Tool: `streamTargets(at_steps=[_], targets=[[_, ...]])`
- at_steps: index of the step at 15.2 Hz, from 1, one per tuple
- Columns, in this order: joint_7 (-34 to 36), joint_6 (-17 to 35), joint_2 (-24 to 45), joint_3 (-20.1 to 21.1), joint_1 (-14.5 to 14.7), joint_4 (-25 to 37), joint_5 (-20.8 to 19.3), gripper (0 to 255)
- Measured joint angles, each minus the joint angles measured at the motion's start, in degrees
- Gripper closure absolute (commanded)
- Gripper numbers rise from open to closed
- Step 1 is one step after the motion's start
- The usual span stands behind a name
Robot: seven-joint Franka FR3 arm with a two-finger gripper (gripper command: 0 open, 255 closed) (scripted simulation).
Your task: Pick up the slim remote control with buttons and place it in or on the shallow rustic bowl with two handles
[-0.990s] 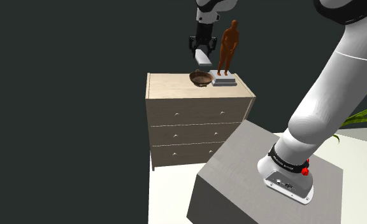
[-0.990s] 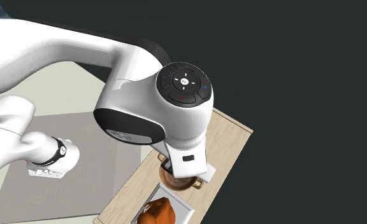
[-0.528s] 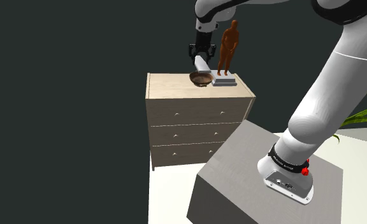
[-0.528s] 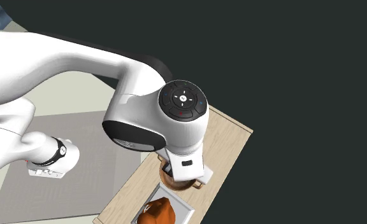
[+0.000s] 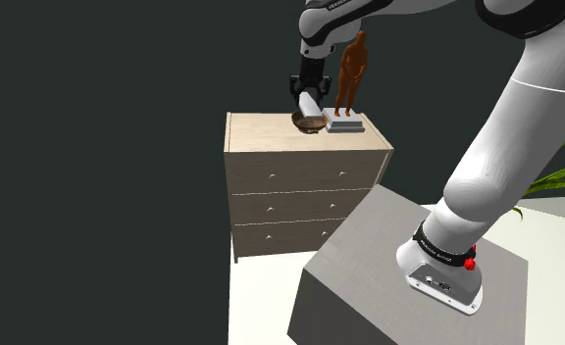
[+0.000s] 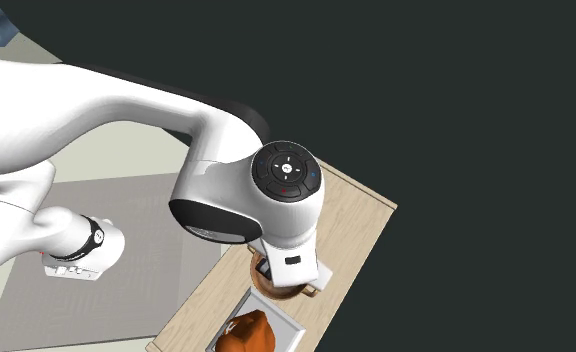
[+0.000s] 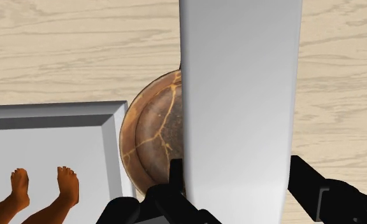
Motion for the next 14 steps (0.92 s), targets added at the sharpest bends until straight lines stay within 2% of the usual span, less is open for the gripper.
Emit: streamTargets(at_steps=[2,3,9,14], targets=[[0.01,0.02,0.01,0.00,0.00,0.00,0.00,255],[0.01,0.03,0.01,0.00,0.00,-0.01,0.00,0],[0.01,0.04,0.00,0.00,0.01,-0.01,0.00,0],[-0.19,-6.03,-1.71,-0.10,-0.11,4.45,-0.03,0]])
